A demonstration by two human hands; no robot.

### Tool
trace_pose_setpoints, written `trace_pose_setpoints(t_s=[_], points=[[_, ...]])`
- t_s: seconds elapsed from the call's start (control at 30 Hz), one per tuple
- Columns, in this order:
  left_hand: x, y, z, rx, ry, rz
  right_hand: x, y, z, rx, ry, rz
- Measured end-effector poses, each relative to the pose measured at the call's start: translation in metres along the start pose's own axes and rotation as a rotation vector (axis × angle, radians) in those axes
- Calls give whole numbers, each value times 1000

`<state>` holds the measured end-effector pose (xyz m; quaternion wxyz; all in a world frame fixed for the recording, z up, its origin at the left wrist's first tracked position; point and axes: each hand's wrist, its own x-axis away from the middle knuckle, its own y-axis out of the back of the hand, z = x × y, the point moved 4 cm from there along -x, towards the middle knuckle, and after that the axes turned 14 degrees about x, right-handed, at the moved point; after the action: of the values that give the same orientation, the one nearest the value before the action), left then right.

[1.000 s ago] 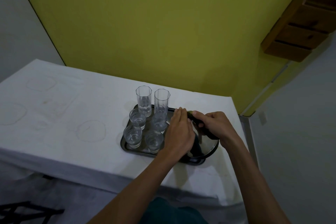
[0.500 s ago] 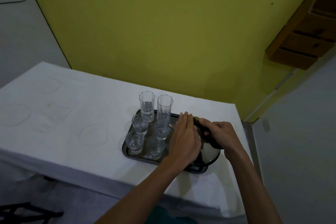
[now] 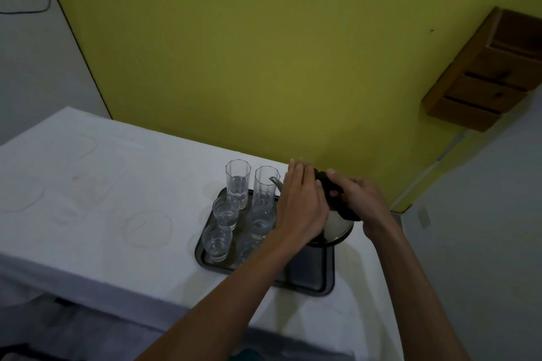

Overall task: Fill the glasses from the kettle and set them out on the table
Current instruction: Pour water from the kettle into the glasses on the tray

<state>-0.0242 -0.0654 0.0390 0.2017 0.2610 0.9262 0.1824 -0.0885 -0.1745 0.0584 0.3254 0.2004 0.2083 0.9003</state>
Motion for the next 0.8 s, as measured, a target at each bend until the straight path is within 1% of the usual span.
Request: trace_pose_setpoints(t_s=[0.2,0.8], points=[[-14,4,0,44,61,11,-12,2,21,135,31,-14],[-21,12,-4,101,142,24,-24,3,34,233,80,-41]])
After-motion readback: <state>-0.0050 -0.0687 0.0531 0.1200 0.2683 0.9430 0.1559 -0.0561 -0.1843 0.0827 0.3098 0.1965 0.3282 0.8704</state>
